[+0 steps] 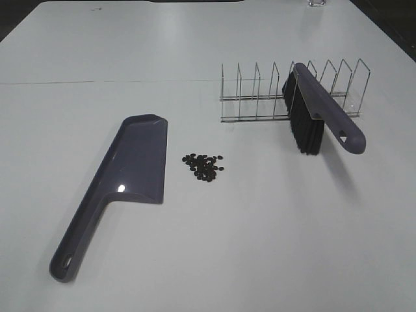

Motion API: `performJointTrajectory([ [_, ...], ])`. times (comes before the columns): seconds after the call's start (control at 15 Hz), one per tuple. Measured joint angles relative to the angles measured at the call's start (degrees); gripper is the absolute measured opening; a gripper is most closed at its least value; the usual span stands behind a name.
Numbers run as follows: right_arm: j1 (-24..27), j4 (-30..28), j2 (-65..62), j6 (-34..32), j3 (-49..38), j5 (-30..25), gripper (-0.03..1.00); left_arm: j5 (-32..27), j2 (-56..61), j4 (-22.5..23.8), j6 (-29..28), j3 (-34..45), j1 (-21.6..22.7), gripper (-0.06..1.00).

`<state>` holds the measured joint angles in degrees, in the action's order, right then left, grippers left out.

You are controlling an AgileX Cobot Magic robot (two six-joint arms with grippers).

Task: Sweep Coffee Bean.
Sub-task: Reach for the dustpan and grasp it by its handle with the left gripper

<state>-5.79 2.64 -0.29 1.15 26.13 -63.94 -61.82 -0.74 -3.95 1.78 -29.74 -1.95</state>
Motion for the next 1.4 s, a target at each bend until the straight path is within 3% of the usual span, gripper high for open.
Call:
performJointTrajectory([
  [1.4,0.0,0.0,0.0,0.0,0.0,0.0,0.94,0.0,0.0,0.8,-0.7,0.0,0.0,0.98],
])
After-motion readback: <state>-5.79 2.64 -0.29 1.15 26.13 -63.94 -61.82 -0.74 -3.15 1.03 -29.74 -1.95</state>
